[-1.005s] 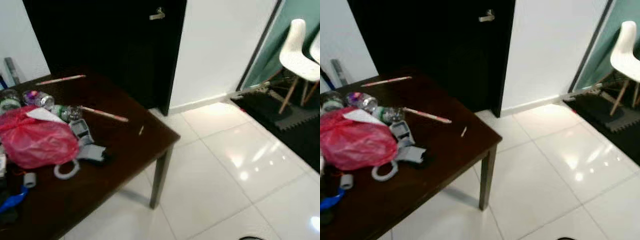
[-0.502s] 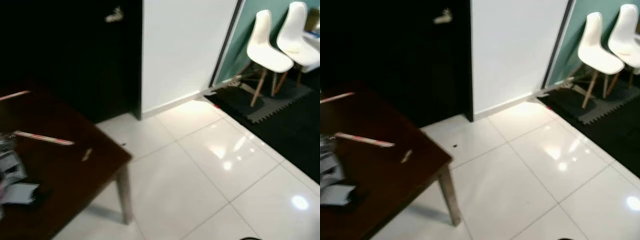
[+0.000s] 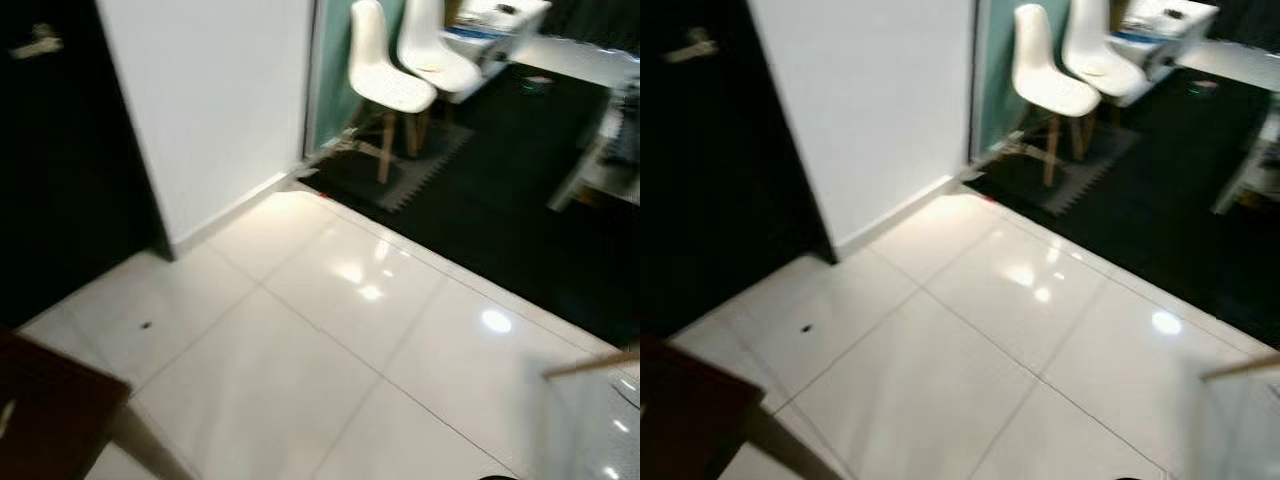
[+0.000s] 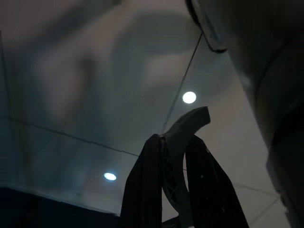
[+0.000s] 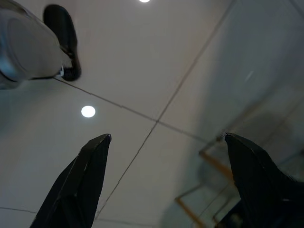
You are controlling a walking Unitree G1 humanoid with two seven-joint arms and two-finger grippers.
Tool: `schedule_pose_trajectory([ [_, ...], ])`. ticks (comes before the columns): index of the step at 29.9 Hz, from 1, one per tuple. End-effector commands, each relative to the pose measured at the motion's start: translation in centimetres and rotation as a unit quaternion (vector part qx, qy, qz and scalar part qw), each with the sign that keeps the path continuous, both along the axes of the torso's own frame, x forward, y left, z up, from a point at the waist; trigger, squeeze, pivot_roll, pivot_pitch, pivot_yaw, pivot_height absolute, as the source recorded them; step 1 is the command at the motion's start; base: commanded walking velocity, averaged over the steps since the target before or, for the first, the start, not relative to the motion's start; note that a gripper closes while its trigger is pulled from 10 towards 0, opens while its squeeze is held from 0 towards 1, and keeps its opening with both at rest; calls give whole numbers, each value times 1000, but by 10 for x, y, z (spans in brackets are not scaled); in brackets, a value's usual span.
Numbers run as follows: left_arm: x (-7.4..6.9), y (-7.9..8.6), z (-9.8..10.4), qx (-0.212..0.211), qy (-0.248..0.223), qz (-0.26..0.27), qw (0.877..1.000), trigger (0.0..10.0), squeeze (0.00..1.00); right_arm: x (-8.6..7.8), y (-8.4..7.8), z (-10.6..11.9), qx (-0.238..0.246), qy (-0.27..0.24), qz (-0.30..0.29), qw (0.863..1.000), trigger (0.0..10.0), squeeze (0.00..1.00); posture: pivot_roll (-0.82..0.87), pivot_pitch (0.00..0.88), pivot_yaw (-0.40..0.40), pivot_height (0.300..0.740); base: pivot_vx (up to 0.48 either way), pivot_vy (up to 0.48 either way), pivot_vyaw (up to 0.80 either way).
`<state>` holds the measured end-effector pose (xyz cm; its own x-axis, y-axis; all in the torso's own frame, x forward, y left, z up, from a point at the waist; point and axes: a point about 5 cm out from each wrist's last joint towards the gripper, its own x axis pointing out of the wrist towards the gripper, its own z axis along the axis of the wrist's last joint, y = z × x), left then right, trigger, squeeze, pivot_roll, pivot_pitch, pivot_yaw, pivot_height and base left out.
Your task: Picking trash to rubbish bin
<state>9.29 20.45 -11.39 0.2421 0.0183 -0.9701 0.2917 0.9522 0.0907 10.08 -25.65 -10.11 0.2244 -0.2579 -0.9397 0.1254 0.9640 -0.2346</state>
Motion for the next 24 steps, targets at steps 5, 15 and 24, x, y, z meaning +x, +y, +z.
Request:
schedule_pose_trajectory([
  [5,3,-11,-1,3,-24,-28,999,10000,0,-5,1,-1,1,9,1,1000,10000,0,65,95,-32,740,0,0,-750],
  [15,7,-11,0,-22,-26,9,999,10000,0,-4,-1,-1,-3,6,0,1000,10000,0,61,99,-42,740,0,0,-677],
  [24,7,-11,0,-27,-24,23,999,10000,0,-2,-2,0,-3,3,4,1000,10000,0,62,99,-46,740,0,-287,0],
])
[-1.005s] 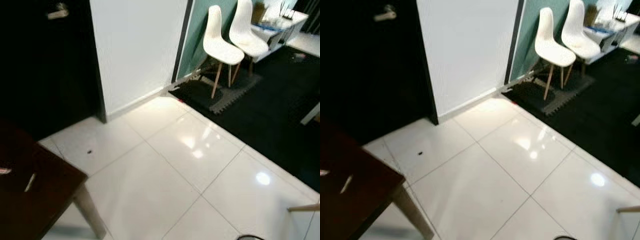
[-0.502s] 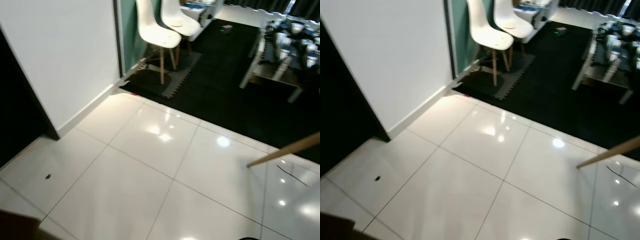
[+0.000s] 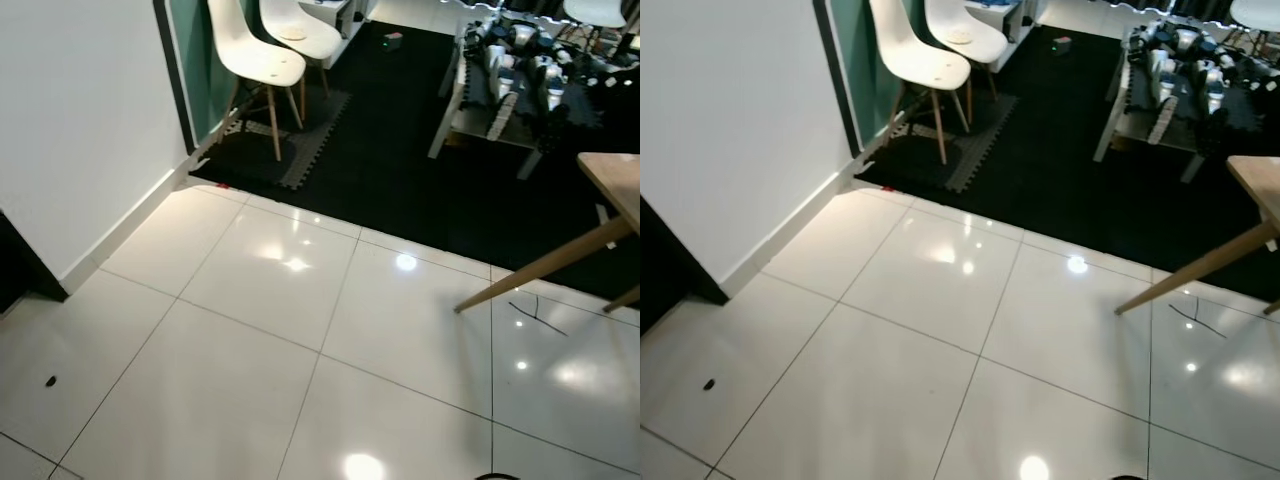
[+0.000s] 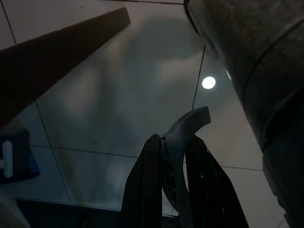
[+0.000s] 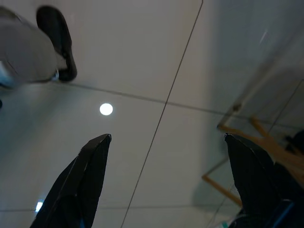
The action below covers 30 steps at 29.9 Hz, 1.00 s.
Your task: Picking trash to rubbish bin
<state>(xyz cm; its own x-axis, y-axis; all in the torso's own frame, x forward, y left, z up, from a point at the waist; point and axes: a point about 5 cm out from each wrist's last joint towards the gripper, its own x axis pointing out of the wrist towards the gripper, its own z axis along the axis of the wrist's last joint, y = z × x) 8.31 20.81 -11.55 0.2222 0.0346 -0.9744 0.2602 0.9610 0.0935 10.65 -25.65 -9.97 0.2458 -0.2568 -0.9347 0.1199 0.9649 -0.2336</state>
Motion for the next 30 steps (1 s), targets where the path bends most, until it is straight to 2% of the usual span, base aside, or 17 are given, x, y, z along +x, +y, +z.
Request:
schedule_pose_trajectory([
  [1,17,-14,2,-31,-35,6,999,10000,0,-8,-2,-1,-2,13,0,1000,10000,0,62,99,-46,740,0,-446,0],
  [15,25,-19,3,-38,-41,1,998,10000,0,-4,-2,0,-3,8,5,1000,10000,0,59,89,-50,740,0,-450,0],
  [30,27,-22,4,-47,-42,-3,998,10000,0,-4,0,-1,0,7,-1,1000,10000,0,55,98,-45,740,0,-454,0],
])
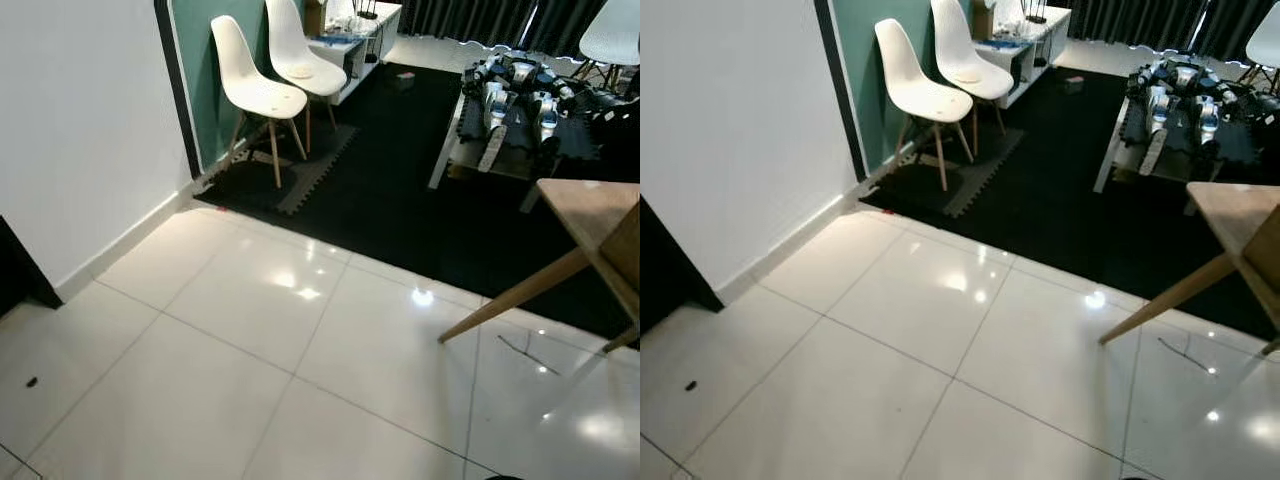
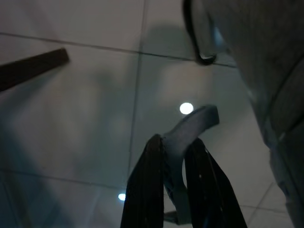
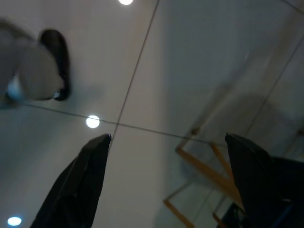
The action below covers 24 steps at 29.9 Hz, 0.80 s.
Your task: Picking trash to rubbish bin
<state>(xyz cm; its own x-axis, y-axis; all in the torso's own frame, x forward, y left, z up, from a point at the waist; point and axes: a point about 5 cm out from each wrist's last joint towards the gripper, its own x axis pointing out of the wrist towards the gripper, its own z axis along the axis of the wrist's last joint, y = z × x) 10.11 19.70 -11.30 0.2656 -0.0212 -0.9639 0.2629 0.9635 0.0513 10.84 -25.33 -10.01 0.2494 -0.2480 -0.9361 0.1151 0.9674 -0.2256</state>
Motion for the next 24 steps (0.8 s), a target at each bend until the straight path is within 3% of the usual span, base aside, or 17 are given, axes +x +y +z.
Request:
schedule_pose_trajectory([
  [1,9,-11,1,-19,-20,0,1000,10000,0,-6,-3,-1,-4,9,-3,1000,10000,0,55,98,-45,740,0,-454,0],
  [12,10,-10,2,-19,-20,-2,1000,10000,0,-8,-3,-1,-2,12,-5,1000,10000,0,54,98,-41,740,0,-454,0],
  [18,11,-9,2,-18,-20,-4,1000,10000,0,-9,-2,-2,0,14,-4,1000,10000,0,53,96,-37,740,0,-442,-784],
  [24,15,-7,3,-14,-28,4,999,10000,0,-10,-1,-2,2,16,-4,1000,10000,0,50,91,-31,740,0,0,-784],
])
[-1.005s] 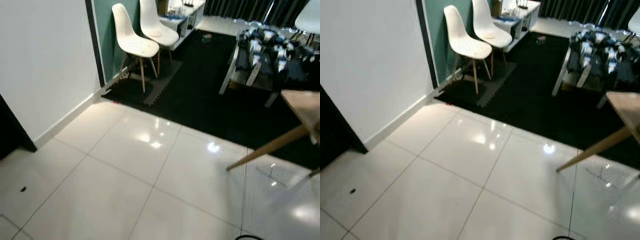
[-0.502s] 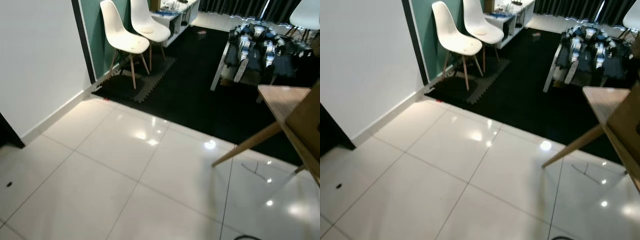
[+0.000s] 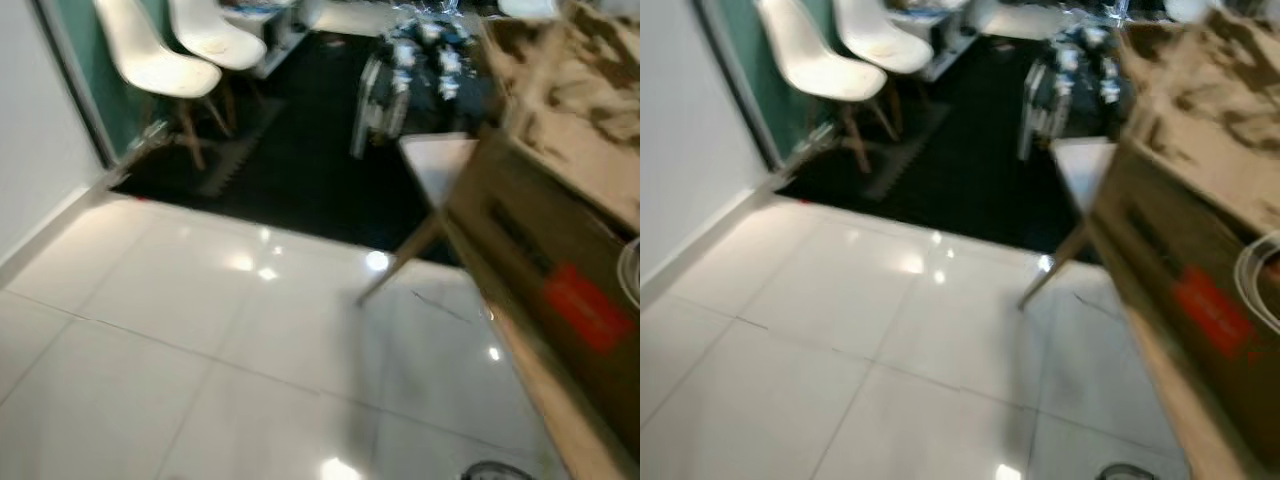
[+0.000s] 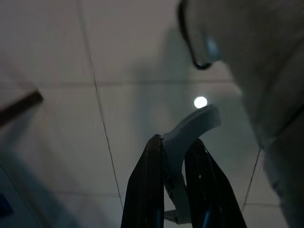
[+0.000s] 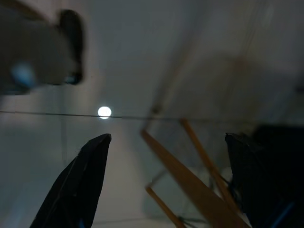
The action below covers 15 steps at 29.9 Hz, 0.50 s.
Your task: Picking trash to rubbish bin
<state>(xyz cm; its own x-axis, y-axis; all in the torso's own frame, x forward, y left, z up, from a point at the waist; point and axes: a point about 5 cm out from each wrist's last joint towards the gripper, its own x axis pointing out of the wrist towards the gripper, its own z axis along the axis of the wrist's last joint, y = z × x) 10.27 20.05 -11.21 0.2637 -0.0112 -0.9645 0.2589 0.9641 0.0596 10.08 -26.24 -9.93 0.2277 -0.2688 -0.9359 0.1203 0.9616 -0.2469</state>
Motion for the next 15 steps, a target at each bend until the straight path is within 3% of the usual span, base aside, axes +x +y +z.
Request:
schedule_pose_trajectory([
  [1,13,-10,2,-18,-29,2,999,10000,0,-2,8,-3,12,6,1,1000,10000,0,50,91,-31,740,0,0,-781],
  [15,16,-9,3,-14,-32,-9,999,10000,0,-8,11,-5,26,15,2,1000,10000,0,39,91,-26,740,0,0,-783],
])
